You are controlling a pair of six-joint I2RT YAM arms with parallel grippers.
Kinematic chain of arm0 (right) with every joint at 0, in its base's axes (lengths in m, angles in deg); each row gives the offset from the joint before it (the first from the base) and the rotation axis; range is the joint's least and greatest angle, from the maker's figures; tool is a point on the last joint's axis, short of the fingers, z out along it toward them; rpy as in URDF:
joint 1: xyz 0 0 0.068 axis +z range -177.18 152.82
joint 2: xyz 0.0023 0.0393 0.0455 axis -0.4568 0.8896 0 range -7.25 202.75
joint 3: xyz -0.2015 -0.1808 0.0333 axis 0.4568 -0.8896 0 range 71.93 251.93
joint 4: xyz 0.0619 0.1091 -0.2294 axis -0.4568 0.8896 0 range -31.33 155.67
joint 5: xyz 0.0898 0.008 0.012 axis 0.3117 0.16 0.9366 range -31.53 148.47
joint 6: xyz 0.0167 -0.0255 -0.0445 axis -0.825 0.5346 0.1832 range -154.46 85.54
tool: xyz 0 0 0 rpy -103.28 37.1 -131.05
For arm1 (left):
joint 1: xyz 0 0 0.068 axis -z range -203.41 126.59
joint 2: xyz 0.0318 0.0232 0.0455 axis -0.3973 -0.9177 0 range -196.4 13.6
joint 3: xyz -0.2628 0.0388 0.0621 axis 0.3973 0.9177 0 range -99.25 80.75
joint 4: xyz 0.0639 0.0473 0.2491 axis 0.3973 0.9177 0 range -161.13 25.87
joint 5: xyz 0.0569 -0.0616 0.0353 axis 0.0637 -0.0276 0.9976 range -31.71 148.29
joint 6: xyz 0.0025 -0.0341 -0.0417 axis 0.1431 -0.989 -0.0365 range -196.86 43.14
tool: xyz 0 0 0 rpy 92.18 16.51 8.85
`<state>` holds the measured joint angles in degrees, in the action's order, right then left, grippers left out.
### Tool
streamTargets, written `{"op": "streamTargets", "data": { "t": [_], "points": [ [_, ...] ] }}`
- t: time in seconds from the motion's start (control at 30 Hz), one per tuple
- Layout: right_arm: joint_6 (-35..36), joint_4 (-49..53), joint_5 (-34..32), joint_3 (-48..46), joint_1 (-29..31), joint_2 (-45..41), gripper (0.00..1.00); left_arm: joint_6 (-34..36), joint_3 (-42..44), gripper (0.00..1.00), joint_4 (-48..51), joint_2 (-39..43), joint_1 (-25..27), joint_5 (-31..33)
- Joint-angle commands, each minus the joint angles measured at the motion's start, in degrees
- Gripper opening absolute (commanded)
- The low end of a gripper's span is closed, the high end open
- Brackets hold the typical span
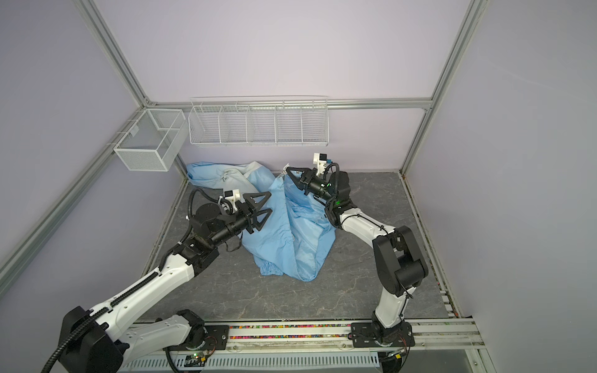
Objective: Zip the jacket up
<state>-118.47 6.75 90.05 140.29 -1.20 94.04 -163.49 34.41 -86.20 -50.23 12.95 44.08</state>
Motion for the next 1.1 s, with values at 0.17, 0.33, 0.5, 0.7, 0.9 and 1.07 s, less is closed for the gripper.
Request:
{"op": "streamTargets", "data": {
  "t": [0.17,0.33,0.5,0.7,0.9,1.07],
  "points": [
    [4.44,-0.69,-0.71,-4.58,0.92,-8.22,0.07,-15.67,1.33,0.91,-5.32,0.14,11.65,25.74],
    [7.91,2.93,-1.46,-5.24,2.76,-10.73,0.07,-17.43,-1.54,0.9,-10.82,-3.68,14.18,30.83],
    [9.15,3.47,-3.24,-6.11,4.47,-11.89,0.07,-19.14,-4.74,0.89,-18.41,-9.69,15.27,33.05],
    [11.23,6.01,-4.6,-6.3,5.9,-13.52,0.07,-18.89,-6.44,0.85,-24.1,-13.6,15.76,35.82],
    [12.02,7.23,-5.46,-7.09,6.13,-15.32,0.07,-18.31,-3.44,0.83,-24.72,-13.07,15.7,38.71],
    [11.76,7.19,-5.82,-7.19,6.37,-15.95,0.07,-16.6,-1.0,0.79,-23.08,-11.26,15.71,40.98]
  ]
}}
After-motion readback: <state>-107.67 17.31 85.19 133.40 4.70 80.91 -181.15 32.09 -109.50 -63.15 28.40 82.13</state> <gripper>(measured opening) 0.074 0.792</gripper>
